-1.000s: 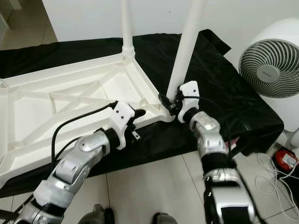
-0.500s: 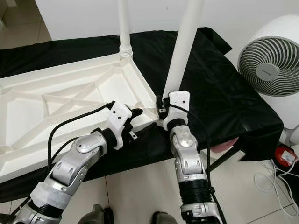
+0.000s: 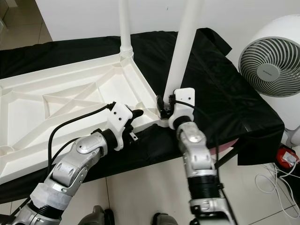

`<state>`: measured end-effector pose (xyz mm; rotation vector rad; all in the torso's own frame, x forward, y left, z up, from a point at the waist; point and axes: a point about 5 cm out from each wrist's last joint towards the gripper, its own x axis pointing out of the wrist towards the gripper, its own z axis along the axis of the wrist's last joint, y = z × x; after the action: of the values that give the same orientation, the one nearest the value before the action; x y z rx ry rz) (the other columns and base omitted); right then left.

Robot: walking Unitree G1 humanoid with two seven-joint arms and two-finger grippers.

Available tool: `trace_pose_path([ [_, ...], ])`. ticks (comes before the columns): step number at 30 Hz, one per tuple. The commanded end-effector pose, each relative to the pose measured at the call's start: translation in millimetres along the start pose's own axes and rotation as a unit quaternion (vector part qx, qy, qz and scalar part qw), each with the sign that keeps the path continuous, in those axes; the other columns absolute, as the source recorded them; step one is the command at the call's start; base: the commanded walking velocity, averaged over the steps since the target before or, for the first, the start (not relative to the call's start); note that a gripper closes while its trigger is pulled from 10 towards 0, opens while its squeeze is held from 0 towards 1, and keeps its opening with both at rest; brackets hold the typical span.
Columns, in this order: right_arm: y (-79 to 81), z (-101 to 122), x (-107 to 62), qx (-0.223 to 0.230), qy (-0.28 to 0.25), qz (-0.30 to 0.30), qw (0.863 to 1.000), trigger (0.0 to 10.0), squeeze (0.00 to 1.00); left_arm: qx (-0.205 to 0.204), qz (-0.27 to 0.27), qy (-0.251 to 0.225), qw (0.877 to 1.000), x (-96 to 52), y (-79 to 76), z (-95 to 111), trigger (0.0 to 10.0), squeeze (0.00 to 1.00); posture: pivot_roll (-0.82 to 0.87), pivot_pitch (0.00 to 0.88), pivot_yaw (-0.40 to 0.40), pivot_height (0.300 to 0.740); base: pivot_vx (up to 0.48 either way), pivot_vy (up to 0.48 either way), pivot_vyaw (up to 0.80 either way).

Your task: Building children table

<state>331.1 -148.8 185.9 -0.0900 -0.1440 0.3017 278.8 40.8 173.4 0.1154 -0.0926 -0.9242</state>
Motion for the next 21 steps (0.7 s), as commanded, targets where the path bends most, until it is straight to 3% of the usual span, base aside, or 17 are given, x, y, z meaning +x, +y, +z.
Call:
trace_pose_path([
  [1,2.1,-1,1.6,-0.002,-0.004,0.038,0.999,10.0,1.00,0.004,-0.006,0.004,1.000,-0.3,-1.3,-2,10.0,0.00,-0.07,0.104,-0.003,0.740,0.000,0.000,0.00],
  [4,2.1,-2,3.0,0.004,0.004,0.080,0.997,10.0,1.00,0.004,-0.007,0.004,1.000,0.7,-1.6,-2,10.0,0.00,-0.07,0.096,-0.002,0.740,0.000,0.000,0.00],
  [5,2.0,-4,3.8,0.011,0.011,0.103,0.995,10.0,0.00,0.004,-0.007,0.003,1.000,1.2,-1.6,-2,10.0,0.00,-0.07,0.096,-0.002,0.740,0.000,0.000,0.00],
  [7,-5.1,-7,8.8,-0.008,0.020,0.133,0.991,10.0,0.00,0.006,-0.009,0.002,1.000,2.8,-2.1,-1,10.0,0.00,-0.07,0.091,-0.001,0.740,0.000,0.000,0.00],
  [14,-9.2,-10,13.4,-0.015,0.031,0.166,0.986,10.0,0.00,0.008,-0.010,0.001,1.000,3.7,-2.1,0,10.0,0.00,-0.07,0.087,-0.002,0.740,0.000,0.000,0.00],
  [17,-8.4,-8,24.9,-0.044,0.022,0.222,0.974,10.0,0.00,0.008,-0.012,0.000,1.000,5.7,-1.6,1,10.0,0.00,-0.07,0.070,0.003,0.740,0.000,0.000,0.00],
  [21,-7.7,-7,28.9,-0.054,0.030,0.245,0.968,10.0,0.00,0.008,-0.013,-0.001,1.000,6.6,-1.6,1,10.0,0.00,-0.07,0.070,0.003,0.740,0.000,0.000,0.00],
])
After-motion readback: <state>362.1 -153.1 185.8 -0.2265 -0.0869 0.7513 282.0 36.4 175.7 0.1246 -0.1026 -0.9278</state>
